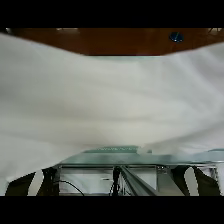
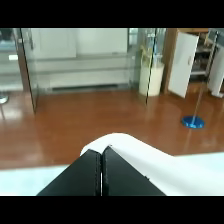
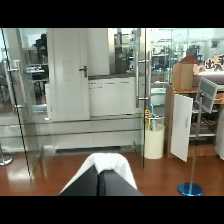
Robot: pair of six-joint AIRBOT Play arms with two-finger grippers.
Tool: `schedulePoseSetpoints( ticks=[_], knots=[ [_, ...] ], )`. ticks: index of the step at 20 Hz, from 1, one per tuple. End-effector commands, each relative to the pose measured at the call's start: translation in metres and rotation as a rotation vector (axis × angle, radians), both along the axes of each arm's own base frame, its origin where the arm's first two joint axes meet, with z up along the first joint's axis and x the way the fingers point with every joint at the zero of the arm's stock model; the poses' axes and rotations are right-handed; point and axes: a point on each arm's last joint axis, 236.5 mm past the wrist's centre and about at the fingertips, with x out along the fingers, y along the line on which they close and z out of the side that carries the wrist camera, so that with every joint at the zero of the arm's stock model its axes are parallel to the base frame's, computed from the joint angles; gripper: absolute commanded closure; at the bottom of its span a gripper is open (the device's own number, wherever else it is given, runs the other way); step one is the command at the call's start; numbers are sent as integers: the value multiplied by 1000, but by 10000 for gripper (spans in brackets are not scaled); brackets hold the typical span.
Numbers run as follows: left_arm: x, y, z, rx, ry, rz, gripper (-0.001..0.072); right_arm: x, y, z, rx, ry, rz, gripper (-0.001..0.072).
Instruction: Fold the shirts.
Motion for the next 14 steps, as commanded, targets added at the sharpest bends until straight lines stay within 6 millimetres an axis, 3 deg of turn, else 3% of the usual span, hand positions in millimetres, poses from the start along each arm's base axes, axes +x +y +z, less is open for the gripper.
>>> schedulePoseSetpoints(
  ticks=[1, 3, 5, 6, 8, 10, 12, 14],
  knots=[
    [-11, 1, -55, -23, 234, 14, 691, -5, -9, -42, -22, 210, -60, 690],
    [-4, 3, -95, -25, 400, -7, 691, 17, -22, -106, -2, 512, -15, 690],
    [20, 11, -135, -19, 538, -31, 691, 50, -32, -150, 46, 695, 82, 690],
    [37, 17, -167, -35, 644, -50, 691, 72, -45, -172, 88, 756, 101, 690],
    [78, 27, -232, -98, 794, -80, 691, 123, -87, -209, 194, 812, 58, 690],
    [127, 29, -284, -203, 842, -122, 691, 168, -119, -261, 312, 932, 57, 690],
    [173, 19, -324, -282, 883, -214, 691, 200, -131, -304, 399, 1046, 98, 690],
    [214, 12, -352, -318, 937, -263, 691, 232, -124, -340, 384, 1126, 134, 690]
  ],
)
